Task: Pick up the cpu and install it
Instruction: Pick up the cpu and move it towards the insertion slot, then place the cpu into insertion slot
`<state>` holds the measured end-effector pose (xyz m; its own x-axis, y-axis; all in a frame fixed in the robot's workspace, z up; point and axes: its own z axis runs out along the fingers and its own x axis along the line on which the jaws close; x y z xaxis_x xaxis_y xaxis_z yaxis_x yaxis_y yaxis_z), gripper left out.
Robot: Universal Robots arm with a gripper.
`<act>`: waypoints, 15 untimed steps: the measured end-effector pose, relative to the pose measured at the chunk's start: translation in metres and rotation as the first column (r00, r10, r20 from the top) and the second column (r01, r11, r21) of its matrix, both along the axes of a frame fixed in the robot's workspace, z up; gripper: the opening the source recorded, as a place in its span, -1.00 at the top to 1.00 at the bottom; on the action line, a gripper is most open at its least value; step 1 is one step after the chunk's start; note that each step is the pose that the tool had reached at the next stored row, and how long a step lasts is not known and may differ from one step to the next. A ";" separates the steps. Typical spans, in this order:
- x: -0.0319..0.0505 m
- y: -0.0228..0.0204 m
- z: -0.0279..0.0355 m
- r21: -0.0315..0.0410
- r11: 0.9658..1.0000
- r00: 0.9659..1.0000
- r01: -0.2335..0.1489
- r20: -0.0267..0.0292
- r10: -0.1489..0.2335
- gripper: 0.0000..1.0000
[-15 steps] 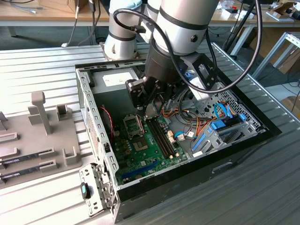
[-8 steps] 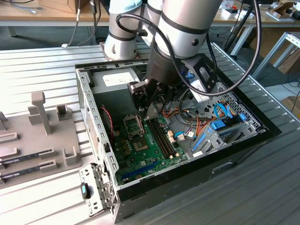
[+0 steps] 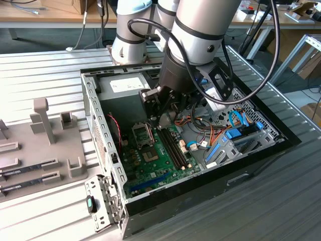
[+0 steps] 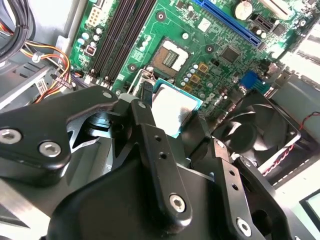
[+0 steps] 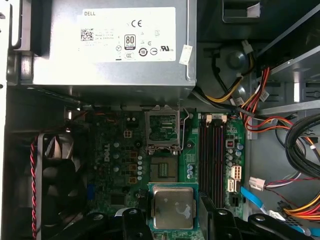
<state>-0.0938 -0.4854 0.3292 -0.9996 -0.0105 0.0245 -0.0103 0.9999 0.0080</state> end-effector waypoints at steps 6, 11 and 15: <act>0.0030 0.0000 -0.0036 0.000 1.000 1.000 0.000 0.000 0.000 0.05; 0.0052 0.0000 -0.0070 0.000 1.000 1.000 0.000 0.000 0.000 0.05; 0.0073 0.0000 -0.0107 0.000 1.000 1.000 0.000 0.000 0.000 0.05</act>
